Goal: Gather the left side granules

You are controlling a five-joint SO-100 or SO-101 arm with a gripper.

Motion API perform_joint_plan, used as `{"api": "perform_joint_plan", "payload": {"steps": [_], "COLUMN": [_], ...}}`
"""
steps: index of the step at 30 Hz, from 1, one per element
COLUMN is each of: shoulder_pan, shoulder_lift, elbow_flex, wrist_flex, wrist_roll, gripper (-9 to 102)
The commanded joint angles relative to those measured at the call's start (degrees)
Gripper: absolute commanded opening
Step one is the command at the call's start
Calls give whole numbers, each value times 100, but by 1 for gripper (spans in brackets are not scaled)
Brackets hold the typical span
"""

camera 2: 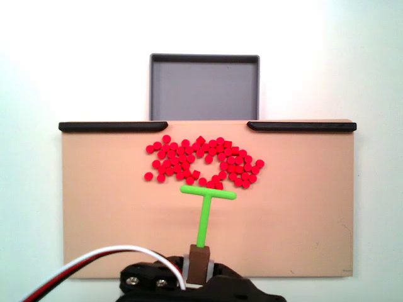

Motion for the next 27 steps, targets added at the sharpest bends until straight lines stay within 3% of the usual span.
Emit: {"api": "perform_joint_plan", "payload": {"steps": [1,10,27], "shoulder_pan": [9,79,-141], "shoulder_lift": [202,176,-18], "elbow_flex": [-141,-141,-141], "wrist_flex": [-18,-18,-281], "wrist_roll": [-97,-536,835], "gripper": [0,0,0]}}
